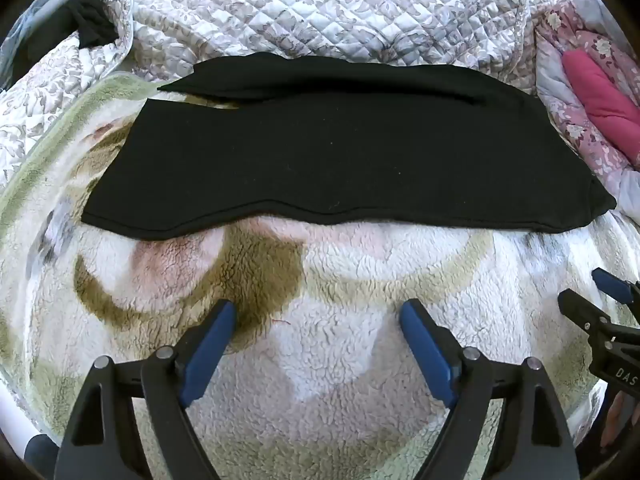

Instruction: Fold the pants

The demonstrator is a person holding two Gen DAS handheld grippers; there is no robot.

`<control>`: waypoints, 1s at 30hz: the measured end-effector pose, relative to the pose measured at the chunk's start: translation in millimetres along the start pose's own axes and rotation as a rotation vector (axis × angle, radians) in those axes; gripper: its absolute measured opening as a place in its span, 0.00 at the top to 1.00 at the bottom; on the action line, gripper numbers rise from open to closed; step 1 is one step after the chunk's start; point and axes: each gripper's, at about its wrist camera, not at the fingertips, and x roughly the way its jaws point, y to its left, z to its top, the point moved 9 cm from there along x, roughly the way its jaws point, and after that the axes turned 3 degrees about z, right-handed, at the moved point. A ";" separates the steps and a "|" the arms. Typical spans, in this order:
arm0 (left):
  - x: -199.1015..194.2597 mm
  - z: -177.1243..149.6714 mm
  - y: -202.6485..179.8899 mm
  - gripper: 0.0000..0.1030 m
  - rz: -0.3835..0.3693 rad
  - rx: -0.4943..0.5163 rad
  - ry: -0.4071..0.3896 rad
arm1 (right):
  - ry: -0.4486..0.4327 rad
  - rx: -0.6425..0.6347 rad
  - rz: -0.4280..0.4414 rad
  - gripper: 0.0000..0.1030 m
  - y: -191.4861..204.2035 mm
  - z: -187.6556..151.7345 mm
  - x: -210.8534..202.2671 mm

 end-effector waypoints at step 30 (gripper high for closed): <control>1.3 2.2 0.8 0.15 0.002 0.000 0.001 | 0.028 0.003 0.007 0.20 -0.2 2.1 2.1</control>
